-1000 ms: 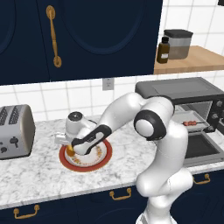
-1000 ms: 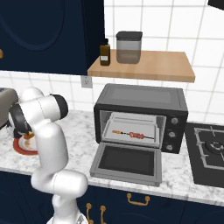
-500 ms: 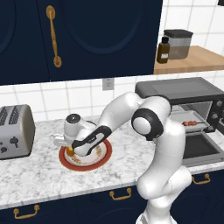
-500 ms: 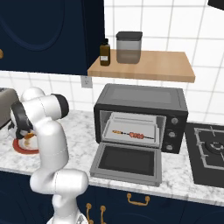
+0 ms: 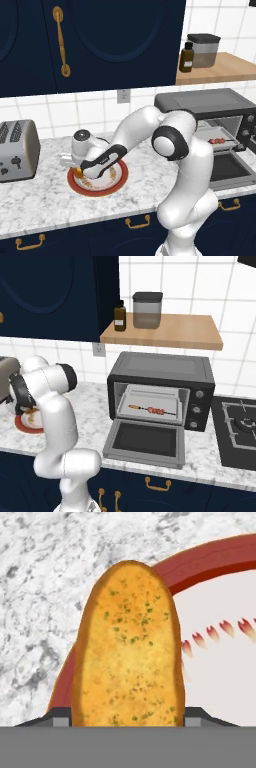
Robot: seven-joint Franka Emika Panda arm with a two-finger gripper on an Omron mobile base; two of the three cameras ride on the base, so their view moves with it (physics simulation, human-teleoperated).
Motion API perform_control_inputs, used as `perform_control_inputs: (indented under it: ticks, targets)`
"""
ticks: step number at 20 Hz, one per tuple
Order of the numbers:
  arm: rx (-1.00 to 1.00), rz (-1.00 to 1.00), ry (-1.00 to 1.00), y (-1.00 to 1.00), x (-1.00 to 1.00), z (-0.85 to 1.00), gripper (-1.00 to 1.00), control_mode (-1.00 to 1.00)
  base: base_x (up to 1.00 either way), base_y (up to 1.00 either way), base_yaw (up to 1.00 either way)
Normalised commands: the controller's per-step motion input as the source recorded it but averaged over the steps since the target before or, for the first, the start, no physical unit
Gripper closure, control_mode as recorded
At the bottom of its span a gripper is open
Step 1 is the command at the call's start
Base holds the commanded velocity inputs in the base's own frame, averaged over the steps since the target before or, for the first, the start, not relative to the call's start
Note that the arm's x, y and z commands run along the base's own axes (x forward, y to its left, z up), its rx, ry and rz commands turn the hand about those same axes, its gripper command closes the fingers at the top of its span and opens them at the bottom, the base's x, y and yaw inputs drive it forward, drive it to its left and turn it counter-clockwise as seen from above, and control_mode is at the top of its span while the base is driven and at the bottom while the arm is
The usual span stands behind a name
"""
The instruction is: Pick up the kebab skewer and baguette bread, and place them inside the toaster oven. Close the toaster oven door and start by setting the timer.
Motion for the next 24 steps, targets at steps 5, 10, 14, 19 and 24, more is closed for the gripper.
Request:
perform_control_inputs:
  ticks: [5,10,14,19,24]
  targets:
    - [0.00,-0.11,0.00,-0.48,-0.60,0.69,1.00,-1.00,0.00,0.00,0.00]
    - [0.01,-0.17,0.00,-0.89,-0.45,0.59,1.00,-1.00,0.00,0.00,0.00]
    - [0.06,-0.15,0.00,-1.00,-0.35,0.59,1.00,-1.00,0.00,0.00,0.00]
    - [0.10,-0.19,0.00,-1.00,-0.45,0.61,1.00,-1.00,0.00,0.00,0.00]
    - [0.12,-0.24,0.00,-1.00,-0.52,0.65,1.00,-1.00,0.00,0.00,0.00]
